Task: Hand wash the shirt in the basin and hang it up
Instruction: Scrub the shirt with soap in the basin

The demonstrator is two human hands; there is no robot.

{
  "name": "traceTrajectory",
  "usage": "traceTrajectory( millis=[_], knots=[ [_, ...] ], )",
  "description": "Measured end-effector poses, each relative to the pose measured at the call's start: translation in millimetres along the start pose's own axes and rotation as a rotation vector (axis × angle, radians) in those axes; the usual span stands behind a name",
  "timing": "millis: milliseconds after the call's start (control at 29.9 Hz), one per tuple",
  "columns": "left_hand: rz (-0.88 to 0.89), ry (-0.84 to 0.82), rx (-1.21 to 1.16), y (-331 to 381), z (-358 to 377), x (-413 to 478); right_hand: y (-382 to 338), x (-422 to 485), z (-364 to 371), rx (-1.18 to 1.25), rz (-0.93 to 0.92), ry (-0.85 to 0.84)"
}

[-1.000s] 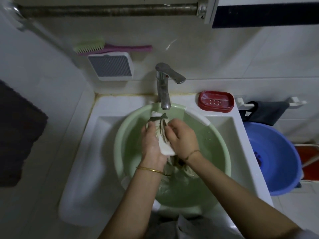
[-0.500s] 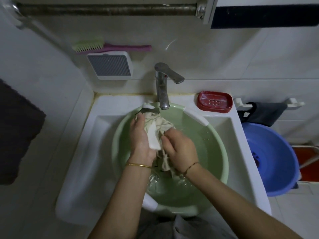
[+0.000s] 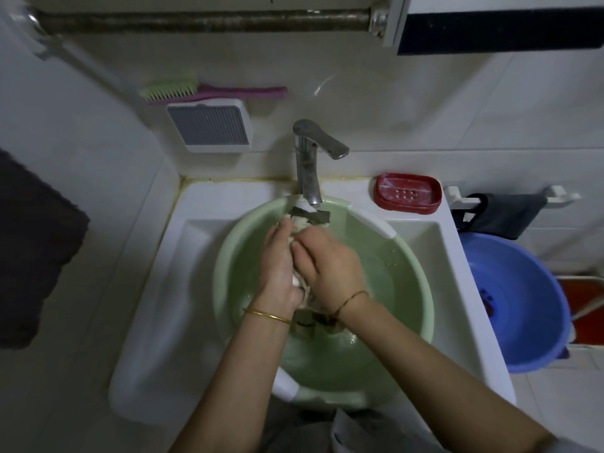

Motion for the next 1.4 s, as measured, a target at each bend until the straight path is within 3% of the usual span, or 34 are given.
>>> traceTrajectory(
  millis=[134, 334, 501, 668, 869, 1103, 1270, 1403],
  knots=[
    [0.051, 0.017, -0.064, 2, -4, 2, 29, 5, -2, -0.073, 0.115, -0.007],
    [-0.007, -0.017, -0.088, -1, -1, -2, -10, -8, -6, -0.115, -0.105, 0.073],
    [0.024, -0.051, -0.092, 0, 3, -3, 31, 5, -11, -0.115, 0.105, 0.070],
    [-0.059, -0.056, -0.085, -5, 4, -2, -7, -18, -12, -0.112, -0.146, 0.107],
    [-0.059, -0.092, -0.081, -12, 11, -8, 35, 8, -19, -0.170, 0.078, 0.183],
    [-0.070, -0.069, -0.088, -2, 8, 0, -5, -22, -11, -0.095, -0.199, 0.064],
    [-0.044, -0.134, -0.085, -9, 17, -13, 29, 5, -22, -0.171, 0.033, 0.193],
    [-0.039, -0.084, -0.081, -1, 11, -3, -4, -18, -14, -0.086, -0.196, 0.106]
  ],
)
Point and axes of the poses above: each hand's wrist, its own x-axis towards the middle knuckle, its own z-axis out of the palm, y = z × x, the point moved 7 cm from there along x, towards the middle knuckle, and after that the axes turned 2 degrees about y, right-handed, at the moved point
